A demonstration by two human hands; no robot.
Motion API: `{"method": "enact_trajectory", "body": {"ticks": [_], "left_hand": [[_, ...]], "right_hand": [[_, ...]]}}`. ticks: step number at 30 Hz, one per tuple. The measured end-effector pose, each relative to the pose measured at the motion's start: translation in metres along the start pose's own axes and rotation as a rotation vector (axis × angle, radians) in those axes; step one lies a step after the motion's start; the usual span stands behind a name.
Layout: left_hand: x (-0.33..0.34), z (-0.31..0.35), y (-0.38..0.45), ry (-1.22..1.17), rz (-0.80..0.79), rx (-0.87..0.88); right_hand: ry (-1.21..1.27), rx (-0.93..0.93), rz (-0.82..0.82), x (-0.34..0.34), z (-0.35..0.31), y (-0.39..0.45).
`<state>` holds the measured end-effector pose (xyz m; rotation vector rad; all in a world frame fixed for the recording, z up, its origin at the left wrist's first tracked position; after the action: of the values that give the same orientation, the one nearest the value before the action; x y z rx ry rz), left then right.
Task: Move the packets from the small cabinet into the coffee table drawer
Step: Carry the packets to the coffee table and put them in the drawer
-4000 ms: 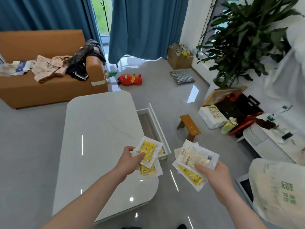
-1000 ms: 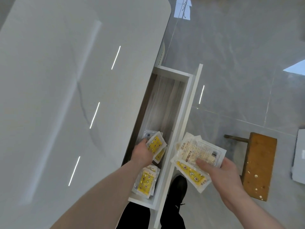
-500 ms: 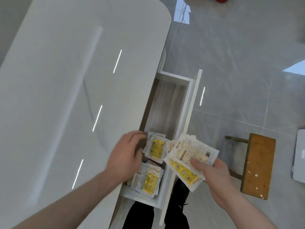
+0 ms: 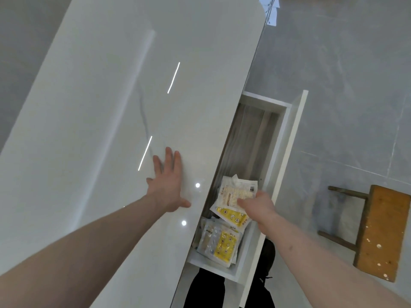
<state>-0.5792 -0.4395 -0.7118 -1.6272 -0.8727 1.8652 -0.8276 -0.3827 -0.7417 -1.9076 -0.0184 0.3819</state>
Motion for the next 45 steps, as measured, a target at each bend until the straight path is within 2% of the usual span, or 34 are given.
{"method": "enact_trajectory", "body": {"ticks": [5,14,25,32,38,45], "left_hand": [[0.002,0.002,0.002,0.012,-0.038,-0.013],[0.003,0.001,0.003,0.006,-0.034,-0.008],[0.003,0.002,0.005,-0.014,-0.033,-0.009],[0.006,0.000,0.007,-0.015,-0.019,0.002],[0.005,0.001,0.007,-0.010,-0.009,0.009],[0.007,-0.001,0.008,-0.018,0.019,0.015]], "right_hand": [[-0.175,-0.003,0.019,0.008,0.004,0.018],[-0.322,-0.021,0.131,0.001,0.009,0.008],[-0.140,-0.126,0.185,0.009,0.001,0.007],[-0.264,-0.129,0.207,0.024,0.003,0.030],[-0.302,-0.204,0.346,0.025,0.014,0.025],[-0.331,-0.112,0.261,0.025,0.018,0.023]]}}
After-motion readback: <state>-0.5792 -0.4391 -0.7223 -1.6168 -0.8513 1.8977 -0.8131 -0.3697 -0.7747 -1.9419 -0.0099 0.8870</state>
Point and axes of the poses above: each hand's wrist, its own y-axis towards the middle knuckle, its own x-axis out of the palm, z = x × y, the point moved 4 cm from there along y, towards the middle knuckle, and after that the axes turned 7 degrees about -y, right-handed, at the moved point
